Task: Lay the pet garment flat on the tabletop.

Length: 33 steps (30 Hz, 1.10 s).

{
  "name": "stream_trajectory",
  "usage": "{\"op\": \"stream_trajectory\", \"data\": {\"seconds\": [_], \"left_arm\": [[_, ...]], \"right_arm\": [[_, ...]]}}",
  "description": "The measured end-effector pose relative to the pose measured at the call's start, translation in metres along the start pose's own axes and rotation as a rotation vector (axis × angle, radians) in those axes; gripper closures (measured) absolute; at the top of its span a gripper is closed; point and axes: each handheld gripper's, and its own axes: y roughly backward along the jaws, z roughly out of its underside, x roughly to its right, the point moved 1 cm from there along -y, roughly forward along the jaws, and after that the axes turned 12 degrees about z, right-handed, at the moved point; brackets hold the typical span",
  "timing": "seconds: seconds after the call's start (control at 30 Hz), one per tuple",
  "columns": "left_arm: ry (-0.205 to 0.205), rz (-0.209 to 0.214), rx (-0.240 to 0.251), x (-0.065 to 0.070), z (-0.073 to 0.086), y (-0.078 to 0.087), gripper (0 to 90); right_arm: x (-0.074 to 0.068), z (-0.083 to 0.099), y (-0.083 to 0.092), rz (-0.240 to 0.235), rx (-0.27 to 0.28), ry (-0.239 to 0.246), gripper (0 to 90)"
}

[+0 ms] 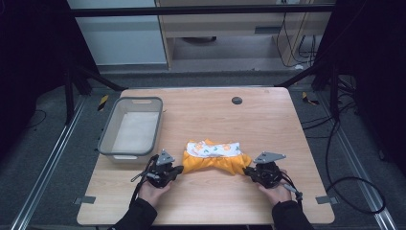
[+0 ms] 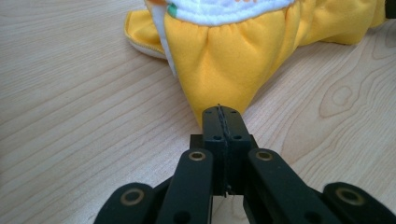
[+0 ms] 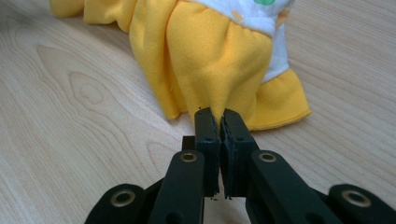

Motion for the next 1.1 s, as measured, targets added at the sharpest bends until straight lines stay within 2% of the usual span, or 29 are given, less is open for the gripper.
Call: {"op": "stream_trajectory", "data": {"seconds": [0.03, 0.07, 0.1, 0.17, 0.2, 0.23, 0.33, 0.4, 0.5, 0.53, 0.57, 0.67, 0.7, 0.8, 0.83, 0.9, 0.93, 0.97, 1.03, 1.07, 1.1], "left_arm": [[-0.002, -0.008, -0.002, 0.0, 0.001, -0.001, 89.5], [-0.002, -0.008, -0.002, 0.0, 0.001, -0.001, 84.3], [0.001, -0.04, -0.005, 0.001, 0.003, -0.004, 70.7], [-0.008, -0.044, -0.005, 0.001, 0.004, -0.005, 59.0], [-0.018, -0.053, -0.009, 0.002, 0.005, -0.006, 59.0], [-0.031, -0.046, 0.003, 0.002, 0.004, -0.008, 45.6], [-0.036, -0.048, 0.016, 0.001, 0.003, -0.012, 38.6], [-0.029, -0.047, 0.021, -0.002, 0.002, -0.017, 39.6], [-0.02, -0.044, 0.014, -0.006, 0.002, -0.02, 49.9], [-0.007, -0.038, 0.0, -0.007, 0.003, -0.022, 49.9], [0.009, -0.02, -0.008, -0.009, 0.003, -0.021, 65.2], [0.016, 0.002, 0.002, -0.009, 0.002, -0.019, 82.0], [0.003, 0.009, -0.001, -0.007, -0.001, -0.016, 85.5], [-0.014, 0.01, -0.006, -0.005, -0.005, -0.011, 86.5], [-0.011, 0.024, 0.016, -0.003, -0.008, -0.005, 86.6], [-0.012, 0.03, 0.027, -0.002, -0.009, -0.001, 86.7], [-0.004, 0.05, 0.045, -0.001, -0.011, 0.005, 86.7], [0.0, 0.08, 0.06, 0.003, -0.012, 0.016, 86.7], [-0.006, 0.091, 0.062, 0.005, -0.011, 0.022, 86.7], [0.002, 0.131, 0.083, 0.01, -0.009, 0.035, 86.7], [0.002, 0.131, 0.083, 0.01, -0.009, 0.035, 86.7]], "right_arm": [[-0.001, 0.0, 0.0, -0.003, -0.001, 0.001, 86.6], [-0.001, 0.0, 0.0, -0.003, -0.001, 0.001, 86.6], [-0.001, 0.0, -0.001, 0.0, -0.004, 0.007, 86.5], [-0.001, 0.0, -0.001, 0.0, -0.004, 0.007, 86.5], [-0.001, 0.0, -0.001, 0.002, -0.005, 0.007, 86.4], [-0.001, 0.0, -0.001, 0.004, 0.0, 0.01, 86.3], [-0.001, 0.0, -0.001, 0.007, -0.002, 0.012, 86.3], [-0.001, 0.0, -0.002, 0.007, -0.002, 0.017, 86.2], [-0.001, 0.0, -0.002, 0.007, 0.001, 0.015, 86.3], [-0.001, 0.0, -0.002, 0.007, 0.001, 0.015, 86.3], [-0.001, 0.0, -0.002, 0.01, 0.0, 0.015, 86.3], [0.0, 0.0, -0.001, 0.009, 0.004, 0.014, 86.3], [0.0, -0.001, 0.0, 0.009, 0.008, 0.01, 86.4], [0.0, -0.002, 0.003, 0.012, 0.017, 0.007, 86.4], [0.0, -0.002, 0.005, 0.011, 0.024, 0.007, 86.4], [0.001, -0.003, 0.01, 0.007, 0.039, 0.008, 86.4], [0.001, -0.003, 0.01, 0.007, 0.039, 0.008, 86.4], [0.001, -0.005, 0.021, 0.006, 0.065, 0.023, 86.4], [0.001, -0.006, 0.027, 0.001, 0.077, 0.022, 86.4], [0.002, -0.007, 0.039, -0.016, 0.111, 0.015, 86.4], [0.001, -0.008, 0.046, -0.029, 0.127, 0.011, 86.4]]}}
